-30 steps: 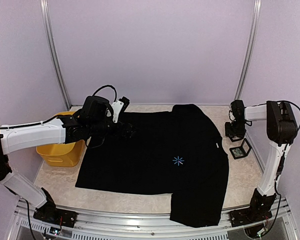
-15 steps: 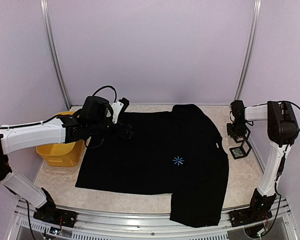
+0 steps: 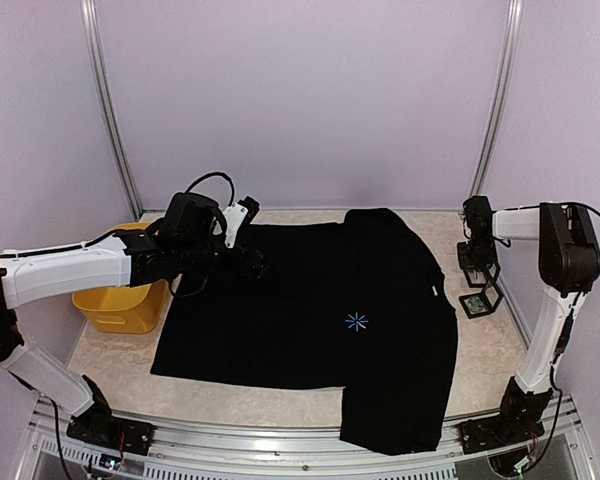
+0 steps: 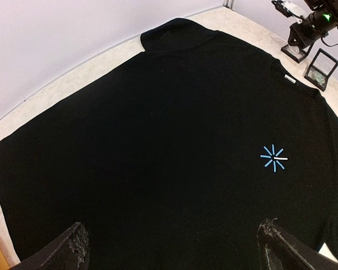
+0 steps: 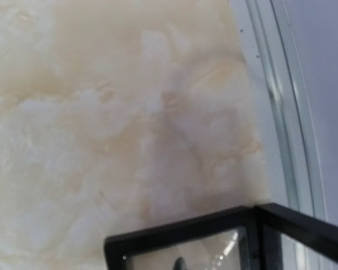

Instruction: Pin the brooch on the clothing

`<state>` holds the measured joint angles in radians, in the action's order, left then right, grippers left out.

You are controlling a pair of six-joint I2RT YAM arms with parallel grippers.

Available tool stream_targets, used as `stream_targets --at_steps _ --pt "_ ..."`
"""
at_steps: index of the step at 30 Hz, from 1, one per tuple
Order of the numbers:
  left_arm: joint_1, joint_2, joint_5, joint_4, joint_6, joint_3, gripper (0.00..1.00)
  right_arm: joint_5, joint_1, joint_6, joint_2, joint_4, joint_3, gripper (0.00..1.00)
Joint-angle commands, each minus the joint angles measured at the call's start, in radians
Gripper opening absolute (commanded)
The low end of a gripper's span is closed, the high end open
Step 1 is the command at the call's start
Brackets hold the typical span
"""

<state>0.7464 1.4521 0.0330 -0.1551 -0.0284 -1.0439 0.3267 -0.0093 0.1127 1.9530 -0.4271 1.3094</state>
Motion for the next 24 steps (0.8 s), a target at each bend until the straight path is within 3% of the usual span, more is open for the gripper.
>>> stream_targets --at_steps 1,5,11,14,19,24 --pt "-0.005 -0.013 -0.007 -0.004 0.019 0.01 0.99 0.056 0.006 -0.006 -0.047 -0.066 0.013 0.0" --pt "-0.005 -0.043 -0.023 0.026 0.02 0.016 0.99 0.05 0.066 -0.03 -0.125 -0.128 0.064 0.0" --pt "0.0 -0.116 -0.09 0.082 0.027 0.022 0.99 -0.176 0.212 -0.101 -0.33 -0.163 0.158 0.0" --pt "0.013 -0.155 -0.111 0.103 0.027 0.023 0.99 -0.361 0.294 -0.102 -0.411 -0.16 0.199 0.0" --pt "0.081 -0.206 -0.169 0.097 0.073 -0.006 0.98 -0.931 0.454 -0.124 -0.545 -0.011 0.15 0.0" --pt "0.205 -0.243 -0.247 0.059 0.16 -0.055 0.98 -1.131 0.625 -0.06 -0.602 0.13 0.144 0.0"
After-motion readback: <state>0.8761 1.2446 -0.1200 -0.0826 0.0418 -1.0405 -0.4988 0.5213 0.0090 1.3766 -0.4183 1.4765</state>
